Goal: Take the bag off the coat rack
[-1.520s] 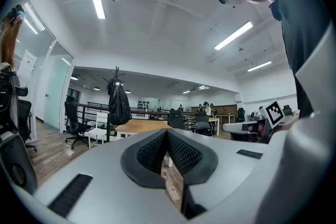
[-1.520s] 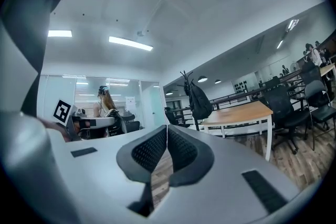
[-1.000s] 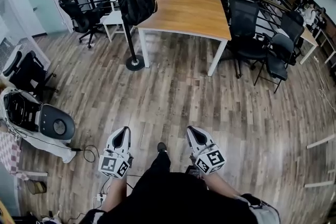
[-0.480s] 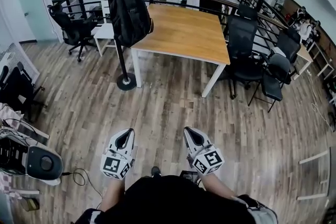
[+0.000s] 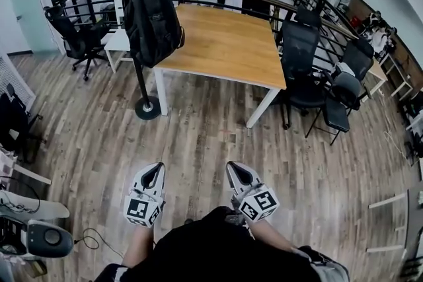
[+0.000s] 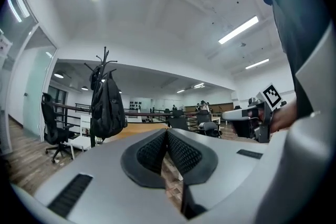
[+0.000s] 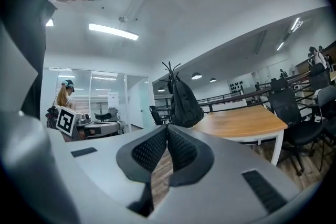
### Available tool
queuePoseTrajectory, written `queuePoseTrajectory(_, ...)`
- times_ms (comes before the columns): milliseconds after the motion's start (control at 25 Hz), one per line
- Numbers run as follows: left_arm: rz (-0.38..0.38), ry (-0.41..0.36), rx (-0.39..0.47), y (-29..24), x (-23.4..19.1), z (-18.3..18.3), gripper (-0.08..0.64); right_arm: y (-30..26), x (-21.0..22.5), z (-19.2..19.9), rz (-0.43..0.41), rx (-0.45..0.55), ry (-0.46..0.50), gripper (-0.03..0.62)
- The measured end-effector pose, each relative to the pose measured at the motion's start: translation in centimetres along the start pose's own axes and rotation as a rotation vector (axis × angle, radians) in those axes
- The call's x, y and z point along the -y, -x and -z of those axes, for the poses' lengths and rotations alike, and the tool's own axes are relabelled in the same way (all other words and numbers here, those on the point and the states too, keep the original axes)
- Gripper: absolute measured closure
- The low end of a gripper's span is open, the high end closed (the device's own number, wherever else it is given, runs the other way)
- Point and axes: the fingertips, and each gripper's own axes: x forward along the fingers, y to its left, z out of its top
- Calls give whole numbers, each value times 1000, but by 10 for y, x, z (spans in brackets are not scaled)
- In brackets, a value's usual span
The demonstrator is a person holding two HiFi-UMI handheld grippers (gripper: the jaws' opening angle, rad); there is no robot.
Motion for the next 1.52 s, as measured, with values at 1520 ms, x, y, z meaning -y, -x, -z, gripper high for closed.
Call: queuePoseTrajectory(1520, -425, 144, 146, -301, -130, -71, 543, -266, 309, -66, -312, 18, -31, 560)
